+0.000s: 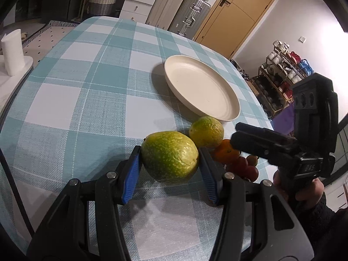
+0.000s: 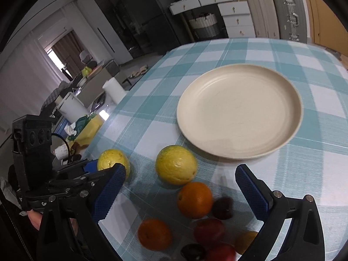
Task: Organize fruits
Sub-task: 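Grasp the large green citrus with the left tool while the right tool grasps the yellow citrus, then carry both citrus fruits onto the cream plate and open both tools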
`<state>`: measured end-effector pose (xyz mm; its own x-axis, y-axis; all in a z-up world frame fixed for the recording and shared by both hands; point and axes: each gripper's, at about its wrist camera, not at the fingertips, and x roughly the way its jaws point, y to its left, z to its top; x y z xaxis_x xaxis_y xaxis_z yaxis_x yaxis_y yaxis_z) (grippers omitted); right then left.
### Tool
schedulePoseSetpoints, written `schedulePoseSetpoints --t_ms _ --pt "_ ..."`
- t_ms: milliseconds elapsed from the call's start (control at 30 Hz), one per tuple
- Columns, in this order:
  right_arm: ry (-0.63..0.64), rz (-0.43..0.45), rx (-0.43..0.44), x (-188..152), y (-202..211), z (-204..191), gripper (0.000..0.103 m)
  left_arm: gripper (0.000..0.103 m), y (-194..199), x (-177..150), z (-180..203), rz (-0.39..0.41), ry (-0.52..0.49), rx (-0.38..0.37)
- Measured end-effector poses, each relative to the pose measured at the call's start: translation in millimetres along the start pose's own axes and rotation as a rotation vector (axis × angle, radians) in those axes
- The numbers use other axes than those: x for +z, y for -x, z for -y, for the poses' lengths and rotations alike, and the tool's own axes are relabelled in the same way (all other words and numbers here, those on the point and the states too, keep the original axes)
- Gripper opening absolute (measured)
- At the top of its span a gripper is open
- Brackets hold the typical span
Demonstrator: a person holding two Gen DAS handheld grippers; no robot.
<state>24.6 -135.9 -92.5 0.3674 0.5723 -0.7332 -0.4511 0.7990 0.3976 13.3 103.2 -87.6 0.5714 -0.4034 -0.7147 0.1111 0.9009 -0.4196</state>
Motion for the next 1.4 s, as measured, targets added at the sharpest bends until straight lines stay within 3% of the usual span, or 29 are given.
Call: schedulePoseSetpoints --t_ms 433,600,733,800,967,1400 --pt "0.033 -0.092 -0.042 6.4 -32.0 -13.9 0.103 0.049 4.4 -0.2 -15.4 -0.001 0.02 0.014" --pt "0.038 -0.113 -0.05 8.2 -38.7 -17.1 0.098 0.049 5.8 0.3 -17.4 0.003 0.017 0.019" --pt "0.038 -0.123 -0.046 8.6 -42.8 -16.9 0.083 0.049 5.1 -0.3 -17.7 -0.003 0.016 0.024" --pt "0.038 -0.129 -0.054 8.9 -44.6 -16.4 0.082 0.049 3.7 0.3 -18.1 -0.005 0.021 0.027" --pt "0.044 -0.137 -0.093 8.1 -47.1 -14.6 0.052 0.049 2.5 1.6 -18.0 -0.006 0.022 0.032" --pt "0.05 -0.07 -0.057 6.9 -32.9 -13.3 0.052 0.049 1.7 8.9 -12.8 -0.004 0.015 0.041"
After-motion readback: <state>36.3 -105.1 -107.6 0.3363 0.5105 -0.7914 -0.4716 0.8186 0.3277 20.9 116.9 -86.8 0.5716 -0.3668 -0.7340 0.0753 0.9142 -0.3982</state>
